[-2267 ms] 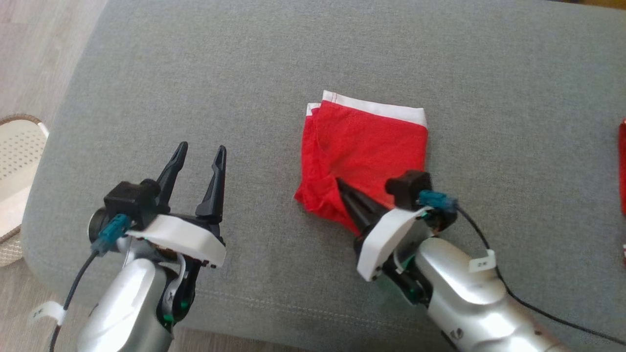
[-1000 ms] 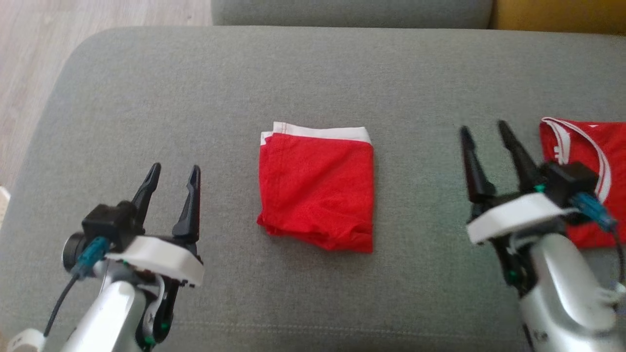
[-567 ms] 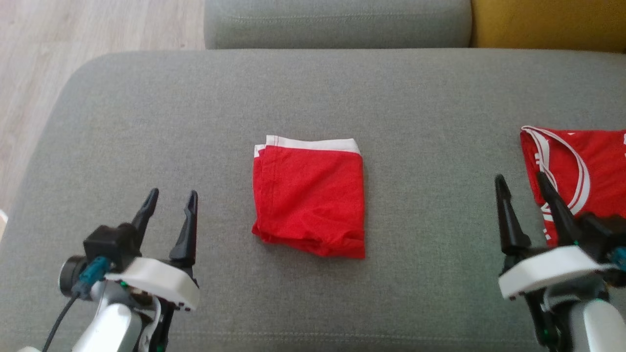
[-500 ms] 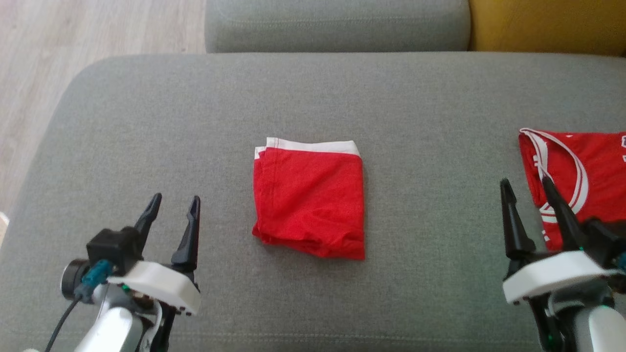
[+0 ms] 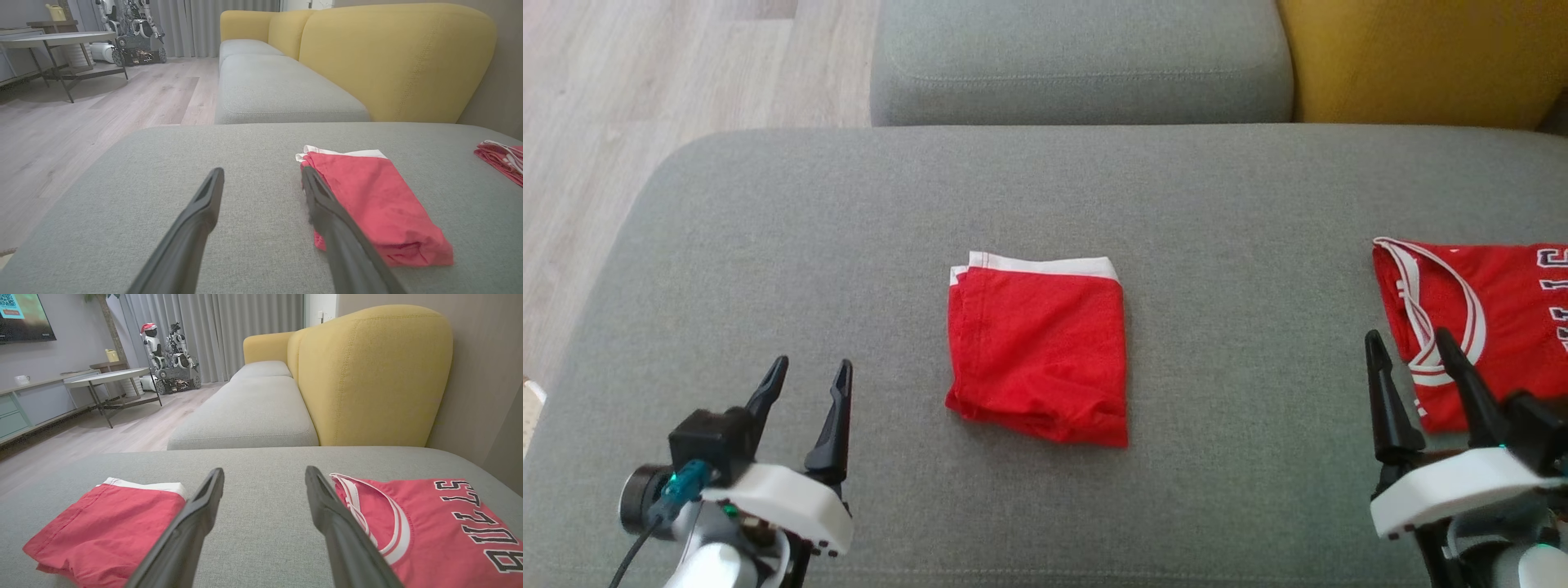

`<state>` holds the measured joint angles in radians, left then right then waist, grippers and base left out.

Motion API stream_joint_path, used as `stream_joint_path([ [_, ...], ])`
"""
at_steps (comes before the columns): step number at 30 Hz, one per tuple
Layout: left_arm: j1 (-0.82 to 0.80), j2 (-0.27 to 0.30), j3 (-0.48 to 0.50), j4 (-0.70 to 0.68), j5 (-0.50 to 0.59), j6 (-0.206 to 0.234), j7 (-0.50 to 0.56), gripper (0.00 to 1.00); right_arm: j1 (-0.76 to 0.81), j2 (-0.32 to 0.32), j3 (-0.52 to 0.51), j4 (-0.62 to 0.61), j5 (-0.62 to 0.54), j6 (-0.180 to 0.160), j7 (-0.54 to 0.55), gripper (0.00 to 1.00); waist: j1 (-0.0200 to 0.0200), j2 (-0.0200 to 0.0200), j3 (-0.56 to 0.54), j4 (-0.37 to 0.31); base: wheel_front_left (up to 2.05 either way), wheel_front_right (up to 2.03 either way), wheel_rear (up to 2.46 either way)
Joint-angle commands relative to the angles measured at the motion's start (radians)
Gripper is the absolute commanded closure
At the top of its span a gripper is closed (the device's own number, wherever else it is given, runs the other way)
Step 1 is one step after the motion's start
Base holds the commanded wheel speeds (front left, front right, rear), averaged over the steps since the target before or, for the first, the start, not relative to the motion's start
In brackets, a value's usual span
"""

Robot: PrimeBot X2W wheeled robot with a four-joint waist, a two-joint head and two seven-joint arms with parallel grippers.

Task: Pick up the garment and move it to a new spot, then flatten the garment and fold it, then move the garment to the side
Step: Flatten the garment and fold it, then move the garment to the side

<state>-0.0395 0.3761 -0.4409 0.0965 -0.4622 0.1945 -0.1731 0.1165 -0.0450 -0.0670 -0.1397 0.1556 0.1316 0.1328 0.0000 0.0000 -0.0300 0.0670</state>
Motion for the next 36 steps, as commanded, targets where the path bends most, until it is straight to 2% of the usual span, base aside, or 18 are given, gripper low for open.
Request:
stream_joint_path([
  [1, -0.029, 0.030, 0.040, -0.037, -0.010, 0.006, -0.001, 0.00, -0.020, -0.006, 0.027, -0.043, -0.008, -0.001, 0.001, 0.00, 0.0000, 0.0000, -0.001, 0.000, 0.00, 0.00, 0.00],
  [28, -0.025, 0.038, 0.035, -0.046, -0.022, 0.027, 0.009, 0.00, -0.035, -0.005, 0.021, -0.023, -0.002, -0.001, 0.006, 0.00, 0.0000, 0.0000, -0.015, 0.005, 0.00, 0.00, 0.00],
  [36, -0.048, 0.035, 0.025, -0.042, -0.021, 0.021, 0.005, 0.00, -0.045, -0.005, 0.006, -0.008, -0.007, -0.001, 0.008, 0.00, 0.0000, 0.0000, -0.004, 0.030, 0.00, 0.00, 0.00],
])
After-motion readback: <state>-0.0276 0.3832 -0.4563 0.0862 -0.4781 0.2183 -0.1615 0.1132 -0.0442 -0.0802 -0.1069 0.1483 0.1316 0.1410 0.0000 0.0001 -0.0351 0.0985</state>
